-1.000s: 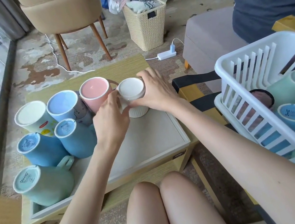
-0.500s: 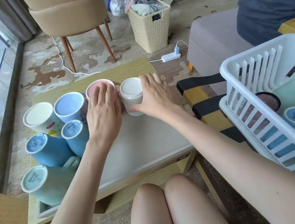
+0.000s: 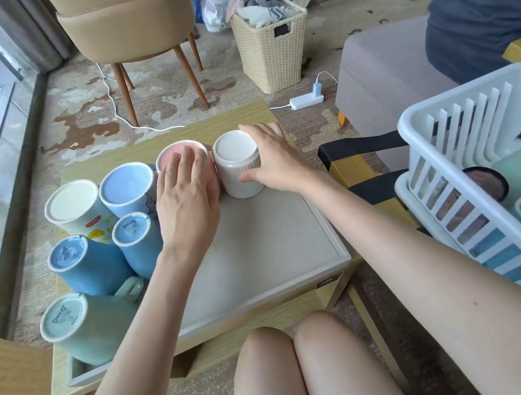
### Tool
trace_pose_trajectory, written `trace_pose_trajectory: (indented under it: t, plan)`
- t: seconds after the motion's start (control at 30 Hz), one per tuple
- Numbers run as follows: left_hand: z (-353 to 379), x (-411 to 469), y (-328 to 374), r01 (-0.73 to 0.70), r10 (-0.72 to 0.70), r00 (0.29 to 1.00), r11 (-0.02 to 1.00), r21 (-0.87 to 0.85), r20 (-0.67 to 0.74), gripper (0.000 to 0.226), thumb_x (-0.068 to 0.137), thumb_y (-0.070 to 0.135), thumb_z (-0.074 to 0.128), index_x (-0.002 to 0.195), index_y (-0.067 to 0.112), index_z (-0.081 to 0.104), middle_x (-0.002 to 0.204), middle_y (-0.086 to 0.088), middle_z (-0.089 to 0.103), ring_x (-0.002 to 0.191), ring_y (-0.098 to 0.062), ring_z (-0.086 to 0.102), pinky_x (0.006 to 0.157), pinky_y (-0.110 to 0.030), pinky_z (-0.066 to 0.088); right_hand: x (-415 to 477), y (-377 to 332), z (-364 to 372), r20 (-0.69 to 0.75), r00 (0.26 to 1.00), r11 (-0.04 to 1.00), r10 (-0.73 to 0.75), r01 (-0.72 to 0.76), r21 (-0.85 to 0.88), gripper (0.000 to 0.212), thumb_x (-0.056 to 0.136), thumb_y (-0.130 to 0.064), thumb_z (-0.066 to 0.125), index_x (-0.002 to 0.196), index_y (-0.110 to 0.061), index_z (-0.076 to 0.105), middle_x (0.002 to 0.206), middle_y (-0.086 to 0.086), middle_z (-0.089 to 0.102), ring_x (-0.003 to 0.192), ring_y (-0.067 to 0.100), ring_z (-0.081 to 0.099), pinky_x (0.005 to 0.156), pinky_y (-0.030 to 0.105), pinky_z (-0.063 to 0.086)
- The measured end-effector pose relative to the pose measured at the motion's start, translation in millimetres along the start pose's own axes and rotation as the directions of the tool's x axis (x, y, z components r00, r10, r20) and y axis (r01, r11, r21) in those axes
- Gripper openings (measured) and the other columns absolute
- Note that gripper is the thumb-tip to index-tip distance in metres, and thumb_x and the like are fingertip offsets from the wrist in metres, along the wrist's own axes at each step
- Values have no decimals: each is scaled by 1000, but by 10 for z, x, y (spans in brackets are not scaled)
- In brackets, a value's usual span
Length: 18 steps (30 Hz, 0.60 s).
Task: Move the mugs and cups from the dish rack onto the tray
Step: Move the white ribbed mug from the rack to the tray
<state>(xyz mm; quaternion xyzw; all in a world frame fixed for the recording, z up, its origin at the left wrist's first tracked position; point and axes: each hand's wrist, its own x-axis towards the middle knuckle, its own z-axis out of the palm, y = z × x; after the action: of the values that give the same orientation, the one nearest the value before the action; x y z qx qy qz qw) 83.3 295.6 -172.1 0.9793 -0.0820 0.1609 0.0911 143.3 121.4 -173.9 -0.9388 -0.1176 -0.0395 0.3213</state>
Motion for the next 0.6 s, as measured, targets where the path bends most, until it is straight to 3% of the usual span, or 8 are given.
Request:
trace_pose_trajectory:
  t: [0.2,0.4,0.5,0.6]
  plan:
    - [-34,-10,-1,6,-5,1000,1000,-9,26,51,100,19,45,150,9,37,157,-13,36,146,-33,31,120,-41,19,-97,-6,22,-6,998,995,-56,55,-82,90,83,-30,75,154,-12,22,159,1,29,145,20,20,112,42,33]
    - [-158,47,50,6,-5,1000,999,-40,27,44,97,20,47,140,9,47,150,-9,46,138,-30,40,110,-45,32,-431,-140,-125,-99,991,989,-89,76,-130,83,81,-26,78,147,-8,31,156,8,32,142,26,34,110,43,37]
    - [-195,22,267,-33,34,999,993,-112,11,44,97,19,48,140,12,50,149,-7,48,138,-30,41,110,-44,32,-746,-177,-380,-194,977,988,-84,57,-142,65,85,-23,74,139,-10,40,150,4,38,131,24,47,97,38,45]
    - [-190,-90,636,-102,109,994,964,-244,16,39,98,19,49,136,16,54,144,-1,53,132,-28,45,104,-41,35,-1177,-178,-698,-286,957,988,-46,2,-151,51,86,-17,71,131,-9,48,140,3,46,123,20,52,92,23,42]
